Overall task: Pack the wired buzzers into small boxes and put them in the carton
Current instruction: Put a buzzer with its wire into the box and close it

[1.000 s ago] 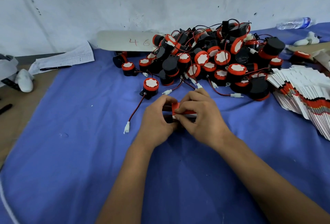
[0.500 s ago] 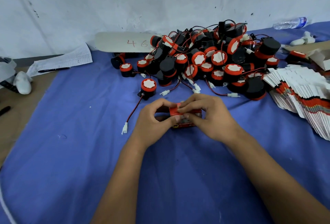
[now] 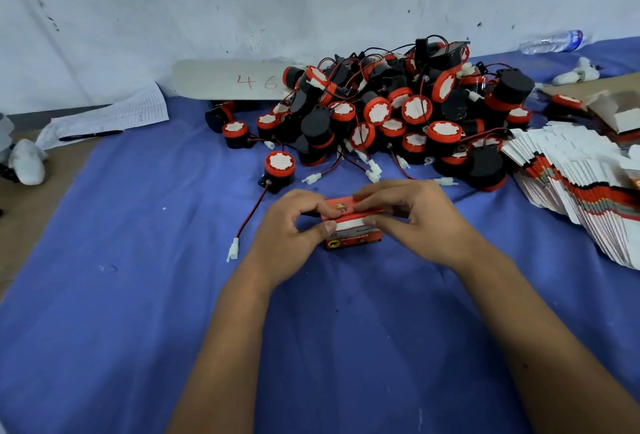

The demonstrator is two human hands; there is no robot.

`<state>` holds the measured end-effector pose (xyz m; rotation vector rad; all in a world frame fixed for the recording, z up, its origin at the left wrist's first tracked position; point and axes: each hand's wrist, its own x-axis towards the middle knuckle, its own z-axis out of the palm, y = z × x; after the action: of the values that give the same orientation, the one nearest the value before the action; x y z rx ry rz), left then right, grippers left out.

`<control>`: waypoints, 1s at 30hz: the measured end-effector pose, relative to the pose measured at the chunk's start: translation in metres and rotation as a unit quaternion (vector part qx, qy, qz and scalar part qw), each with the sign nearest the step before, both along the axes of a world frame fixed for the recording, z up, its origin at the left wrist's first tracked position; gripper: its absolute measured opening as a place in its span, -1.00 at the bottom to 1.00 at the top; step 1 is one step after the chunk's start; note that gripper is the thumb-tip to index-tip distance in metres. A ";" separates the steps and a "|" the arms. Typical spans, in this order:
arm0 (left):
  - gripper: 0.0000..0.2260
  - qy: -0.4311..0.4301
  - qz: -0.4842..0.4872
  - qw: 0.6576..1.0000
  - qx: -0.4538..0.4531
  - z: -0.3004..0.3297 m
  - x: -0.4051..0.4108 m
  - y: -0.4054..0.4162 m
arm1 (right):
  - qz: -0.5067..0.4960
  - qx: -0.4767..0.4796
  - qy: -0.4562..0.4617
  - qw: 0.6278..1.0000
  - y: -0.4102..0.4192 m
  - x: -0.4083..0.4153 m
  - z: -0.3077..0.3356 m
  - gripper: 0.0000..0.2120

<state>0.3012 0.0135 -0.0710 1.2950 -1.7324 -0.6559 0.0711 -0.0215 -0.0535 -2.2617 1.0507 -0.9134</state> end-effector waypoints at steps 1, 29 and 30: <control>-0.86 -0.009 0.000 1.000 -0.007 0.000 -0.001 0.000 | -0.008 -0.007 -0.004 1.000 0.000 0.000 0.000 -0.79; -0.83 -0.002 0.009 0.995 -0.103 -0.009 -0.006 0.004 | -0.011 -0.078 -0.019 0.997 -0.001 0.011 -0.013 -0.96; -0.83 0.013 0.019 0.994 -0.107 -0.009 -0.005 0.005 | -0.008 -0.078 -0.018 0.997 -0.001 0.010 -0.014 -0.96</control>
<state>0.2965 0.0184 -0.0798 1.1607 -1.7026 -0.4492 0.0815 -0.0223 -0.0672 -2.3569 1.0141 -1.0723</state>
